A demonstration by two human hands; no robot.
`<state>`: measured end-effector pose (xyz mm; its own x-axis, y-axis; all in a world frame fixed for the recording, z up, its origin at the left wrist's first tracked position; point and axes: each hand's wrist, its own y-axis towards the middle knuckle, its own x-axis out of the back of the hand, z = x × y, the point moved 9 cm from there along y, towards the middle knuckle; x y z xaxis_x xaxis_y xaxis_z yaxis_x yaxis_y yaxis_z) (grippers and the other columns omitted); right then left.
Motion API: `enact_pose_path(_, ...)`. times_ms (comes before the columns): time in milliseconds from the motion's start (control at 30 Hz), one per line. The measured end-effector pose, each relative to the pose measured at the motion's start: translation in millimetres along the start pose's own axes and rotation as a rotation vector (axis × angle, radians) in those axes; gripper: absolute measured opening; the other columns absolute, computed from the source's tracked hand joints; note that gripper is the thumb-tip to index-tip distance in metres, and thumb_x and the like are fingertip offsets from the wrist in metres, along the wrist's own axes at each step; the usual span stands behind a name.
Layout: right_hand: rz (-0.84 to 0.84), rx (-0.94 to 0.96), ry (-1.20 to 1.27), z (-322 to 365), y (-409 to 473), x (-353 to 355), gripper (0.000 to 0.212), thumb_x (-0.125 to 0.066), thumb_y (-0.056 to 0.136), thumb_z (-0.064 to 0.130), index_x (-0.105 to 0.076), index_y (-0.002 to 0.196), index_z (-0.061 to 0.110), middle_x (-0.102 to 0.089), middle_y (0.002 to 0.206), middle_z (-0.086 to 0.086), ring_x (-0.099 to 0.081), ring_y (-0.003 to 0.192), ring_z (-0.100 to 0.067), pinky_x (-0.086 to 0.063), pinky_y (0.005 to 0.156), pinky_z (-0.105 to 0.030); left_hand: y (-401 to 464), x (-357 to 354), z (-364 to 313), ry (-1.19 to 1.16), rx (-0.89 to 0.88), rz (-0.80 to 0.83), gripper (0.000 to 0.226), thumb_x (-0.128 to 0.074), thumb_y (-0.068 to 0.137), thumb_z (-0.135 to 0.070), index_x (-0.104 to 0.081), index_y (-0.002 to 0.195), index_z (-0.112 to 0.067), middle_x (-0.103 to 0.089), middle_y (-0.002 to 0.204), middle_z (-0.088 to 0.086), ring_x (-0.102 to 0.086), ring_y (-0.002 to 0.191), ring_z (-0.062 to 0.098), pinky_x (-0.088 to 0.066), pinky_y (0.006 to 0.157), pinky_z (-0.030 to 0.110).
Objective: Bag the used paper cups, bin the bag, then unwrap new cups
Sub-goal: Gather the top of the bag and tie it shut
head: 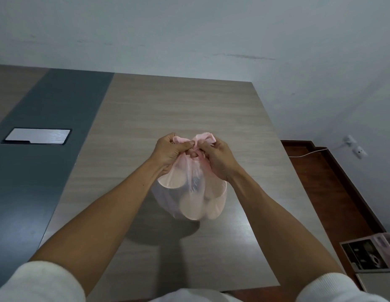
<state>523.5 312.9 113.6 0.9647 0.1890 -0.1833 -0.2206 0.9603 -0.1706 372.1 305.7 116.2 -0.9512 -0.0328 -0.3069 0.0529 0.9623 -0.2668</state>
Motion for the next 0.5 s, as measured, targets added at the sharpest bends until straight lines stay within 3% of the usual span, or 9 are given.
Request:
enact_pose_path(100,-0.233,0.028,-0.130,-2.3,-1.8,19.7,0.030,-0.059,0.099,0.018,-0.061,0.088,-0.010,-0.060,0.075,-0.025,-0.058,0.068,-0.027,-0.052,0.067,-0.039,-7.5,-12.5,-6.7,0.243,-0.129,0.011,0.034,-0.086,0.082,-0.001,-0.053,0.077,-0.006,-0.070,0.073,0.016,-0.071,0.058,0.017,-0.056,0.058,0.026)
enact_pose_path(200,-0.346,-0.040,-0.171,0.0,-2.2,23.9,0.025,-0.064,0.097,0.013,-0.064,0.086,-0.009,-0.064,0.070,-0.015,-0.061,0.053,-0.019,-0.050,0.048,-0.025,-14.6,-27.8,-22.3,0.622,-0.389,0.080,0.033,-0.092,0.077,-0.010,-0.060,0.072,-0.013,-0.068,0.093,0.005,-0.066,0.075,0.008,-0.053,0.068,0.021)
enact_pose_path(267,-0.359,-0.098,-0.195,-2.6,0.0,26.9,0.015,-0.072,0.091,0.006,-0.060,0.083,0.001,-0.060,0.062,-0.010,-0.056,0.042,-0.014,-0.043,0.038,-0.022,-19.8,-38.6,-27.9,0.847,-0.562,0.159,0.034,-0.089,0.081,-0.012,-0.059,0.071,-0.025,-0.068,0.098,0.001,-0.064,0.084,0.009,-0.053,0.072,0.025)
enact_pose_path(333,-0.356,-0.120,-0.196,-1.5,0.6,29.5,0.030,-0.074,0.084,-0.001,-0.047,0.082,0.012,-0.054,0.056,-0.002,-0.052,0.039,-0.012,-0.038,0.036,-0.022,-28.4,-47.9,-29.3,1.032,-0.669,0.190,0.024,-0.081,0.090,-0.023,-0.061,0.078,-0.018,-0.070,0.084,-0.002,-0.065,0.076,0.021,-0.050,0.070,0.035)
enact_pose_path(400,-0.350,-0.101,-0.196,3.5,-1.3,27.9,0.028,-0.065,0.087,0.001,-0.042,0.089,0.016,-0.051,0.069,-0.003,-0.051,0.047,-0.011,-0.039,0.039,-0.023,-32.1,-49.8,-30.1,1.148,-0.677,0.111,0.027,-0.073,0.096,-0.032,-0.056,0.082,-0.016,-0.069,0.074,-0.004,-0.062,0.068,0.026,-0.044,0.077,0.038)
enact_pose_path(500,-0.327,0.041,-0.294,20.8,-9.4,22.7,0.014,-0.048,0.096,0.012,-0.038,0.104,0.017,-0.043,0.088,-0.001,-0.047,0.067,-0.013,-0.044,0.049,-0.026,-17.1,-31.4,-23.2,1.011,-0.403,-0.020,0.028,-0.071,0.095,-0.038,-0.051,0.083,-0.022,-0.069,0.072,-0.008,-0.063,0.077,0.018,-0.042,0.086,0.041)
